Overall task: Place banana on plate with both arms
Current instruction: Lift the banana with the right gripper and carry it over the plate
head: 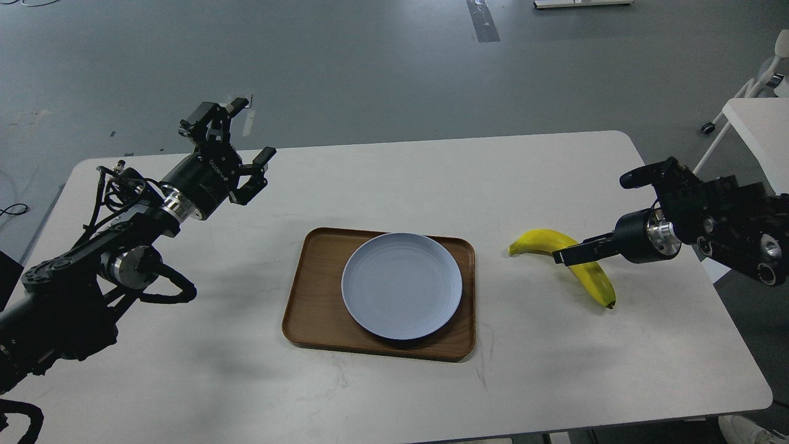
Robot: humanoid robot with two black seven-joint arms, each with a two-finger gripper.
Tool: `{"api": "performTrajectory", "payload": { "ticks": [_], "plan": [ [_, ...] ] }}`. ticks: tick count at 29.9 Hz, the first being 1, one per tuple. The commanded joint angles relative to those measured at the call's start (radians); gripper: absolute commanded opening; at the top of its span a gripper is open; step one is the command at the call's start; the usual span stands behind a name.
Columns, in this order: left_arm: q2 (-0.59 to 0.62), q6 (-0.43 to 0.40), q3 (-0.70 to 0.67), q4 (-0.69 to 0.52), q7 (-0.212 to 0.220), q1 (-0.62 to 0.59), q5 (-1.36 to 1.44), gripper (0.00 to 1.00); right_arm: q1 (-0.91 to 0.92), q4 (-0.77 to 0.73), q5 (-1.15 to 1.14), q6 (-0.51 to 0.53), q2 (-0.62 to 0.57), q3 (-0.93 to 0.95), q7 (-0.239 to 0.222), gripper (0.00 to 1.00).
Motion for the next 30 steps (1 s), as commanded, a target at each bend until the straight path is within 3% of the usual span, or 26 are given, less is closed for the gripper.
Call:
{"api": "performTrajectory", "payload": {
  "ticks": [1, 3, 9, 10, 11, 14, 23, 30],
  "plan": [
    [0.004, -0.007, 0.0, 0.0, 0.0, 0.0, -0.001, 0.98, -0.004, 0.0, -0.001, -0.01, 0.001, -0.021, 0.0, 0.88],
    [0.006, -0.007, 0.0, 0.0, 0.0, 0.0, -0.001, 0.98, -0.002, 0.002, -0.001, -0.012, 0.001, -0.028, 0.0, 0.78],
    [0.006, -0.007, 0.0, 0.0, 0.0, 0.0, -0.001, 0.98, -0.002, 0.004, -0.001, -0.01, 0.001, -0.035, 0.0, 0.23],
    [0.006, -0.007, 0.0, 0.0, 0.0, 0.0, -0.001, 0.98, -0.002, 0.004, -0.001, -0.01, 0.001, -0.035, 0.0, 0.22],
    [0.006, -0.007, 0.0, 0.0, 0.0, -0.002, -0.001, 0.98, -0.002, 0.005, -0.001, -0.012, -0.001, -0.035, 0.0, 0.15],
    [0.006, -0.007, -0.002, 0.0, 0.0, -0.002, -0.001, 0.98, 0.008, 0.013, 0.001, -0.012, -0.007, -0.032, 0.0, 0.05],
    [0.006, -0.007, 0.0, 0.0, 0.0, -0.008, -0.001, 0.98, 0.165, 0.132, 0.011, -0.006, -0.014, -0.031, 0.0, 0.04],
    [0.006, -0.007, -0.002, -0.001, 0.0, -0.01, -0.001, 0.98, 0.266, 0.192, 0.025, 0.027, 0.067, -0.032, 0.0, 0.04]
  ]
}}
